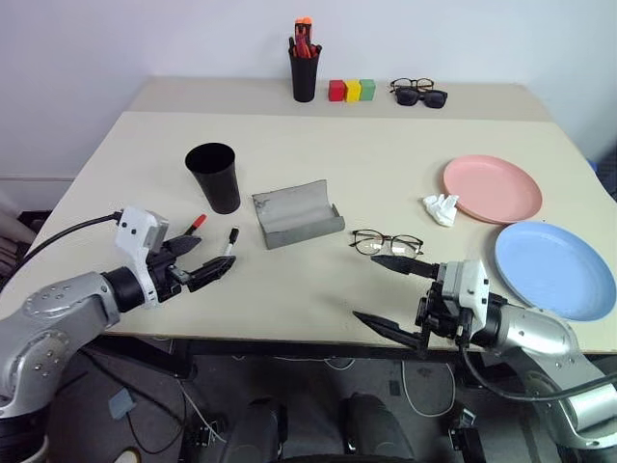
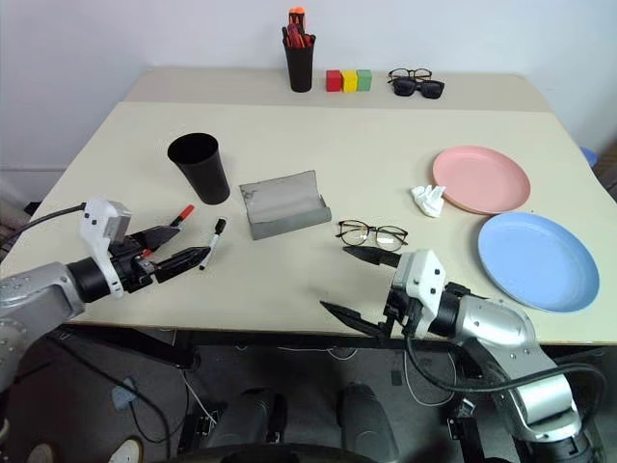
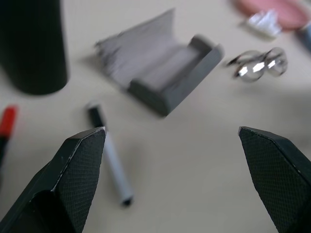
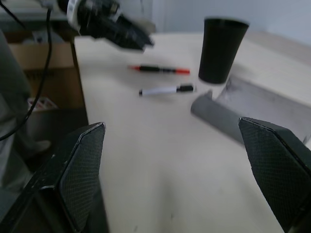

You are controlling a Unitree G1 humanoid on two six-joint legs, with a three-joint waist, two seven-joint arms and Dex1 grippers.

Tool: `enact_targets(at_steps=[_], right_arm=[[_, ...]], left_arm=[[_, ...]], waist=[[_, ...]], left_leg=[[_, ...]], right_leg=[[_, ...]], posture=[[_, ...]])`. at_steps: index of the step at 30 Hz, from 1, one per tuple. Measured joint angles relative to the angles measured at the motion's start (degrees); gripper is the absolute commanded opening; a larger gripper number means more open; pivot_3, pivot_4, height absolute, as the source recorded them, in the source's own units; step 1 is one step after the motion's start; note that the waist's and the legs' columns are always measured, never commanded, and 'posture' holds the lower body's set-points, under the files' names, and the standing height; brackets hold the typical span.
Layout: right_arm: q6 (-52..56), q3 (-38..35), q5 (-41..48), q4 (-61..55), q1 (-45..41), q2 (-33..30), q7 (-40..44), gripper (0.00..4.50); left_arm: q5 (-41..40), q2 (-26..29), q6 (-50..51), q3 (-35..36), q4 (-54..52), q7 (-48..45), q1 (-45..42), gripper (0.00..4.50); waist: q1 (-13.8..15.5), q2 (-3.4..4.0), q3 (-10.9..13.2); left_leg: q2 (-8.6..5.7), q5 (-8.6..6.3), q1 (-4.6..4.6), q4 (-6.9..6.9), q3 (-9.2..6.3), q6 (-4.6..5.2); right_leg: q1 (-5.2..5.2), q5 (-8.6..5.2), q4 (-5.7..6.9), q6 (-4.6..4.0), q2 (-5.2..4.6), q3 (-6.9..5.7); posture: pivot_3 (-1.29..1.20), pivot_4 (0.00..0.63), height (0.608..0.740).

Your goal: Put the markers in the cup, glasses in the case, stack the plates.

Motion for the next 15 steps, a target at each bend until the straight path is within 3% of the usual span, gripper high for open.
enact_targets(at_steps=[6, 15], right_arm=[[-0.82, -1.24, 1.78, 4.9, -2.85, 0.01, 2.08, 4.46], [-4.61, -0.37, -1.46, 5.49, 2.32, 0.86, 2.68, 4.46]], left_arm=[[1.0, -0.07, 5.91, -5.78, 3.36, 6.12, -13.65, 4.5], [6.26, -3.46, 17.18, -10.67, 7.32, 14.62, -16.65, 4.5]], waist=[[-0.04, -0.07, 0.04], [-0.18, -0.09, 0.07]], left_leg=[[-0.04, 0.03, -0.02, -0.04, -0.04, -0.06], [-0.04, 0.2, -0.2, -0.03, 0.0, -0.35]], right_leg=[[-0.04, 0.0, 0.0, 0.0, -0.01, -0.04], [-0.31, 0.0, 0.1, 0.01, 0.02, 0.03]], posture=[[0.0, 0.15, 0.74], [0.0, 0.15, 0.74]])
